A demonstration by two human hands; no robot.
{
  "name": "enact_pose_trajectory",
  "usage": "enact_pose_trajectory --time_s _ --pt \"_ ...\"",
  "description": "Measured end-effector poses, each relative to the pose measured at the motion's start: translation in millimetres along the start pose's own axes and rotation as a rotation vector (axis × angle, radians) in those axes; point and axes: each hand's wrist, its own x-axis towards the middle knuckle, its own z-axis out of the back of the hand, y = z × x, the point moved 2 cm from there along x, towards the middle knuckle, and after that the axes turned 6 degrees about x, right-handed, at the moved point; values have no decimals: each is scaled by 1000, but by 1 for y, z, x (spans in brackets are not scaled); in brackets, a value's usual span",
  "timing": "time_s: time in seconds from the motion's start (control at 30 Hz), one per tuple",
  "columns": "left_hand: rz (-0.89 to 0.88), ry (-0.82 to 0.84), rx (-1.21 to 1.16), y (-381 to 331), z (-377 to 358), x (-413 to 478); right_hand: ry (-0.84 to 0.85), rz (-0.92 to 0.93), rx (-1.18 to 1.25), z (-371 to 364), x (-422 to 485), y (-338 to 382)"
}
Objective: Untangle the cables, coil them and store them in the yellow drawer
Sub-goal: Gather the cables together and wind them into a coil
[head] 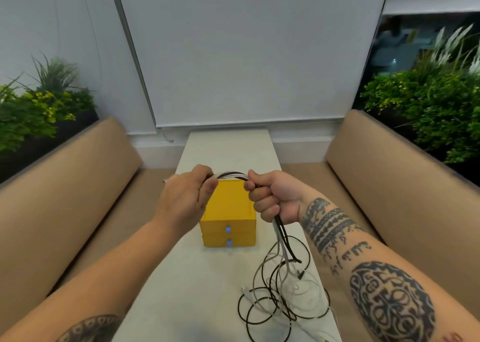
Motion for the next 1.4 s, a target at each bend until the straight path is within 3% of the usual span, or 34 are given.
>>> enact_pose_trajectory --time_s 0.1,0.23,0.4,0.63,0.73,0.83,0.97,1.0,1.13,1.3,1.33,1.4 --pt "154 90 -324 -11 -10 -10 -93 86 -18 -1 -1 6" --pt "312 403 -571 -5 -14 -9 -168 184 -146 -6 -4 20" --pt "364 677 -819 9 -3 -5 -142 242 -364 -19 -9 31" --pt "534 712 -1316 10 1 -3 -162 298 -396 -26 -9 30" --pt "451 801 -1415 16 4 -5 -149 315 -430 -30 -10 29" --pt "394 819 -1349 17 13 -7 -132 325 -470 -32 -12 28" --pt "225 680 -604 22 15 -1 -146 355 -488 -34 -12 26" --pt "194 645 -510 19 15 -1 -149 365 -494 -35 -11 26" --pt "160 565 -453 11 14 -1 -172 394 -532 -35 -11 26" --pt "384 582 -612 0 8 -7 -200 399 -547 -34 -7 20" --pt "386 551 -568 1 5 -8 -212 390 -542 -33 -6 19" --pt "233 421 -229 9 -3 -9 -254 347 -506 -30 -6 17"
